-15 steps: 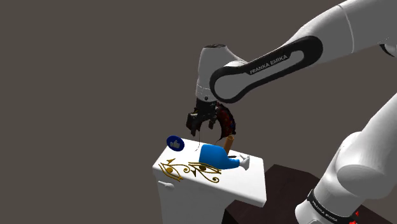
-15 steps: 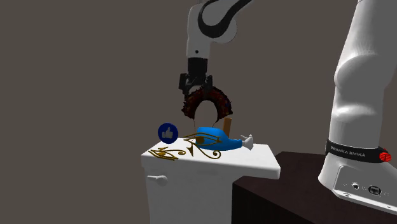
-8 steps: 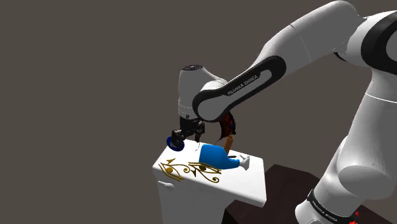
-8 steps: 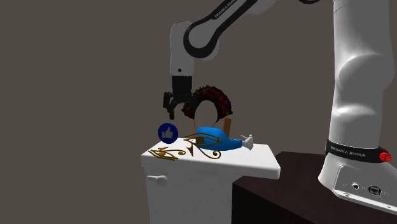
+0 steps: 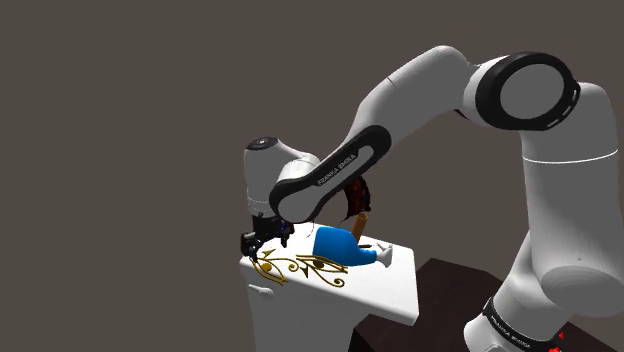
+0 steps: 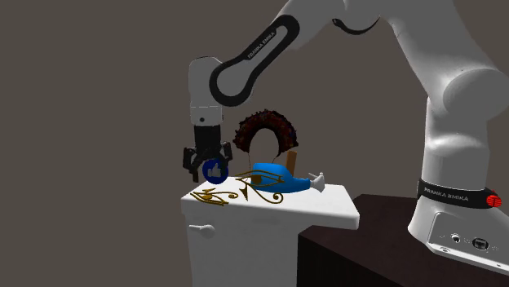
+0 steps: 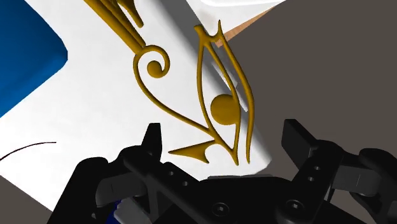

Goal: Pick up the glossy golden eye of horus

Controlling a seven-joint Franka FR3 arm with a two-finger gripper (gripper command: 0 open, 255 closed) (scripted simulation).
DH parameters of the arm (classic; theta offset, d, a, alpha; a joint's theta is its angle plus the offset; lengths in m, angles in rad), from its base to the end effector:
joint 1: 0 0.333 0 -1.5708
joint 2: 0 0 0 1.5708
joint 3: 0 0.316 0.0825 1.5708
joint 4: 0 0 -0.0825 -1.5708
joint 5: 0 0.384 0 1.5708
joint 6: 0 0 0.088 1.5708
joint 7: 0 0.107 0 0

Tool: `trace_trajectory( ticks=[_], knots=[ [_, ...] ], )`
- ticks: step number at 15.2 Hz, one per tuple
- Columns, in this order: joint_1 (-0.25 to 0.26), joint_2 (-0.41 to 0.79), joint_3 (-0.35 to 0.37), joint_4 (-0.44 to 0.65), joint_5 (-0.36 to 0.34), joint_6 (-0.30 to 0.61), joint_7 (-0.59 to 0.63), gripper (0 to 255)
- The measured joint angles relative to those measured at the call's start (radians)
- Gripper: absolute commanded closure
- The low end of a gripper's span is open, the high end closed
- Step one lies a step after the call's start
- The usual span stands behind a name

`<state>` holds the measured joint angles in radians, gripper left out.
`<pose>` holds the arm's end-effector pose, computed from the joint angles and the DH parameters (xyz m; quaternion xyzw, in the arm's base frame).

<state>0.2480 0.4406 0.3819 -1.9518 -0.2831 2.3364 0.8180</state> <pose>0.5059 0.3512 0.2648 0.9997 -0.0106 0.0093 0.0198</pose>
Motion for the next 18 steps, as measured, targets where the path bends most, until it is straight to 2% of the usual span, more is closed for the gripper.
trace_trajectory(
  ticks=[9,10,18],
  knots=[
    [0.039,0.117,-0.034,0.038,-0.055,0.065,0.044,0],
    [0.041,0.122,-0.036,0.039,-0.058,0.069,0.046,255],
    [0.043,0.125,-0.038,0.040,-0.060,0.071,0.049,255]
  ],
)
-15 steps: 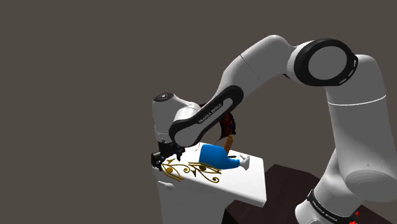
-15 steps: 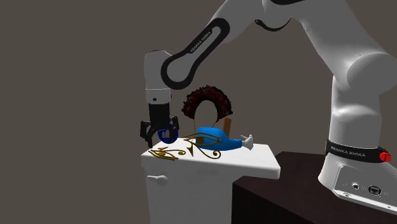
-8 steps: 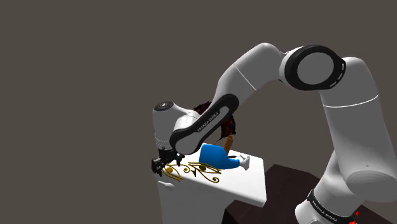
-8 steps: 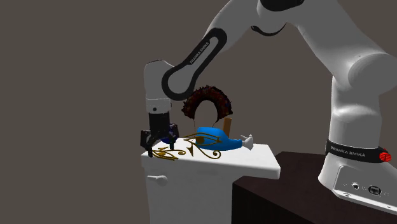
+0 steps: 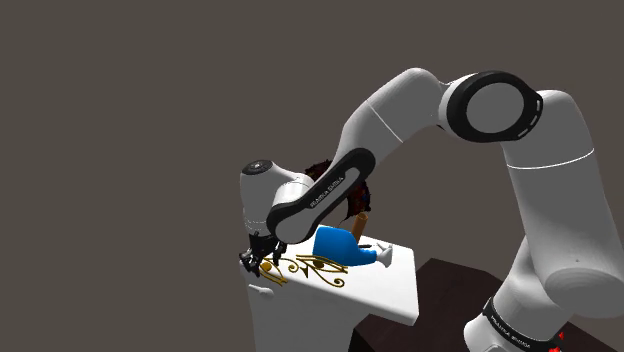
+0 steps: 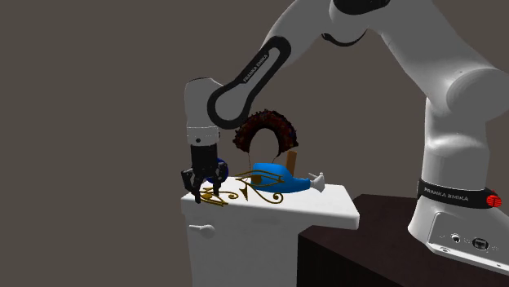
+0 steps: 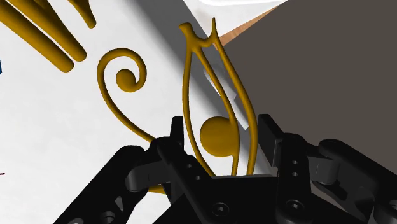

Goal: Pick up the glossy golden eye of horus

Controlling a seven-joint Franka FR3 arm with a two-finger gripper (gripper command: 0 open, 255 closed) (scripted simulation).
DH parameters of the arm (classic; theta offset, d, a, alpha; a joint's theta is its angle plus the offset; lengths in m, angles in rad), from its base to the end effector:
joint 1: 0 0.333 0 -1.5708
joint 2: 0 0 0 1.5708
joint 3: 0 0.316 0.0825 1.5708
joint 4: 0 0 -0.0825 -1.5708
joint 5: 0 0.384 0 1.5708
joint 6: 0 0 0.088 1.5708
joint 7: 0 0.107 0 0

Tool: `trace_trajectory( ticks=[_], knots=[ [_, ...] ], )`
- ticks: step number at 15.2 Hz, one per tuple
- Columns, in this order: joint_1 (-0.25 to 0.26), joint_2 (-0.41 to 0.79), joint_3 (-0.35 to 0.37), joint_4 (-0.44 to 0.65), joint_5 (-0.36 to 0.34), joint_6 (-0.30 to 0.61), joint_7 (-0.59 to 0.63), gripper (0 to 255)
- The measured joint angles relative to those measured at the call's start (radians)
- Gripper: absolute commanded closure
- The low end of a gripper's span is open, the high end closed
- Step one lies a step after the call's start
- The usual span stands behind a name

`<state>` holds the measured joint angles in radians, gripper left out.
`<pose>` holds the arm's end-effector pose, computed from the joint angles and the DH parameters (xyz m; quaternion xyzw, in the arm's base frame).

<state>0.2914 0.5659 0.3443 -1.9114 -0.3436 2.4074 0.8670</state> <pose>0.5096 0.3623 0.2099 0.9997 -0.0097 0.0075 0.0225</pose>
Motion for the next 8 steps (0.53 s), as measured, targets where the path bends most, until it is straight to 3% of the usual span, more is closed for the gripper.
trace_trajectory(
  ticks=[8],
  knots=[
    [-0.013,-0.049,0.019,-0.005,0.025,-0.042,-0.017,255]
  ],
)
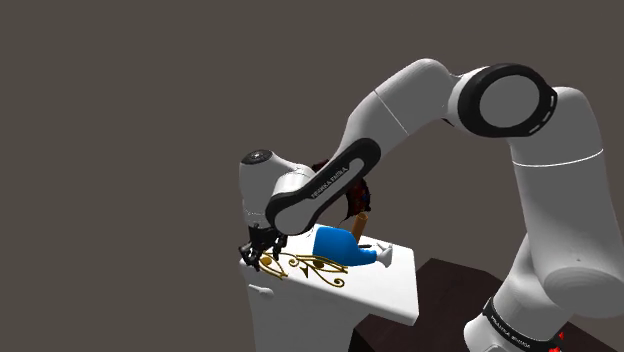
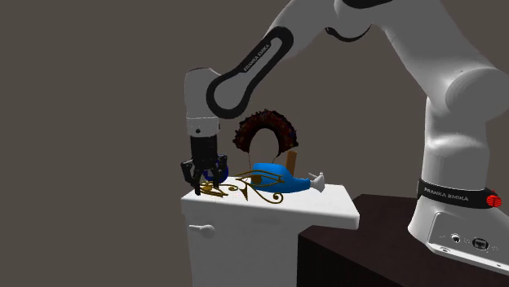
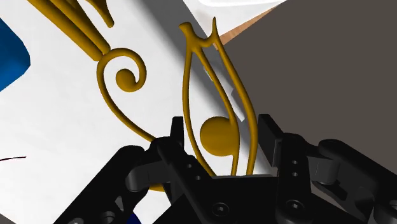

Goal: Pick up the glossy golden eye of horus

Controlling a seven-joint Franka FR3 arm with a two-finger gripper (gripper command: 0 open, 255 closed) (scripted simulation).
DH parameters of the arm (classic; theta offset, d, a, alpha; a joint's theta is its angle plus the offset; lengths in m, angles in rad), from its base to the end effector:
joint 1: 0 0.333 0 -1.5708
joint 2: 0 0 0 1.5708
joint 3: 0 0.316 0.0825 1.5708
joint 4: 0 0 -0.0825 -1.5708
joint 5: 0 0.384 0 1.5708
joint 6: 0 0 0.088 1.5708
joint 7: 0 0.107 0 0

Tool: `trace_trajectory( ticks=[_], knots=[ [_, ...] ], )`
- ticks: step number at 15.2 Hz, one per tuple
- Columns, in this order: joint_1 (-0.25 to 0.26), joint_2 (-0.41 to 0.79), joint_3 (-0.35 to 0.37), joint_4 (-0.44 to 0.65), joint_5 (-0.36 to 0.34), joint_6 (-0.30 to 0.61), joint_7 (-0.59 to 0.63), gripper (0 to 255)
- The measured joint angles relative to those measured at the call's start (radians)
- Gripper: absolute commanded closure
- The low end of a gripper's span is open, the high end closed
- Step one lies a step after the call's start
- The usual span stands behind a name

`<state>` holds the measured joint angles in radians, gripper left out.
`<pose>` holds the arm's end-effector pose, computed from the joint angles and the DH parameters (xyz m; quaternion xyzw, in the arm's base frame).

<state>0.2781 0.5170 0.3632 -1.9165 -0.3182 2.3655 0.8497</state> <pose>0.5087 0.3623 0.2352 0.9997 -0.0094 0.0071 0.0221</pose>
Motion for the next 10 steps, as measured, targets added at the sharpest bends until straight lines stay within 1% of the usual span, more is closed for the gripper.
trace_trajectory(
  ticks=[10],
  knots=[
    [-0.022,-0.086,0.030,0.013,0.048,-0.093,-0.035,255]
  ],
)
